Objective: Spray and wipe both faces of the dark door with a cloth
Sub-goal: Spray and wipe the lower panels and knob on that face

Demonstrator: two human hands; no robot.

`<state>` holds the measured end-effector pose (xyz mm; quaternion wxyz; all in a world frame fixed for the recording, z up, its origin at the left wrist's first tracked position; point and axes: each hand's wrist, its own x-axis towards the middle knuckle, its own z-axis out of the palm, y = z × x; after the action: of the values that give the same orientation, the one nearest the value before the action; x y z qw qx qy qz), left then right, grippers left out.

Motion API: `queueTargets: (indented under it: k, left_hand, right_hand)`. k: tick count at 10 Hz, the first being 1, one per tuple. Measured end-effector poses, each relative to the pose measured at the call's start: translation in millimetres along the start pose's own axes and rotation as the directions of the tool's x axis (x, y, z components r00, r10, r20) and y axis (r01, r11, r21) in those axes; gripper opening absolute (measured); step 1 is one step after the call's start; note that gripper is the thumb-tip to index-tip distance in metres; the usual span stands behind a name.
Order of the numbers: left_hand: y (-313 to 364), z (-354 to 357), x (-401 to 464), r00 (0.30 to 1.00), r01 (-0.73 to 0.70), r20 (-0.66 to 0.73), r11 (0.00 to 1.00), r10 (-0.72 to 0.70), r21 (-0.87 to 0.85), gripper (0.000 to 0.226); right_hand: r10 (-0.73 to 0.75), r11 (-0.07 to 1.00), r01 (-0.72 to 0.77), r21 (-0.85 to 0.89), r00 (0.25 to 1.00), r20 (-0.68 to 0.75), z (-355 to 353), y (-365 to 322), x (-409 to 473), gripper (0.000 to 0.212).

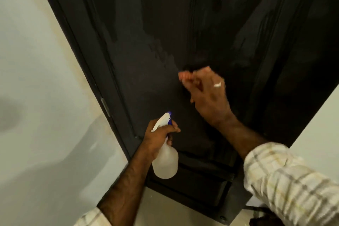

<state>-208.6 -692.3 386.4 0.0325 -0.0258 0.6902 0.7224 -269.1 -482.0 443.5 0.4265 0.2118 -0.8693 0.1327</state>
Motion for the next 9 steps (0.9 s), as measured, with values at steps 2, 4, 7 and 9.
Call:
queueTargets:
  k: [2, 4, 7, 9]
  left_hand:
    - [-28, -12, 14, 0.993, 0.117, 0.023, 0.993, -0.118, 0.019, 0.022]
    - [-72, -1, 45, 0.951, 0.257, 0.153, 0.961, -0.27, 0.1, 0.034]
    - [-86, 80, 58, 0.868, 0.197, 0.434, 0.97, -0.241, 0.146, 0.031]
    - [-76, 127, 49, 0.808, 0.165, 0.537, 0.968, -0.243, 0.19, 0.012]
  right_hand:
    - [-0.017, 1.0, 0.031, 0.001, 0.517, 0.856, 74, 21, -189, 0.039]
    - [0.659, 0.162, -0.972, 0.171, 0.236, 0.714, 17, 25, -258, 0.033]
    - [0.805, -0.562, -0.494, 0.663, -0.142, 0.577, -64, 24, -238, 0.046]
    - [0.977, -0.115, -0.853, 0.51, -0.004, 0.215, -80, 38, -223, 0.037]
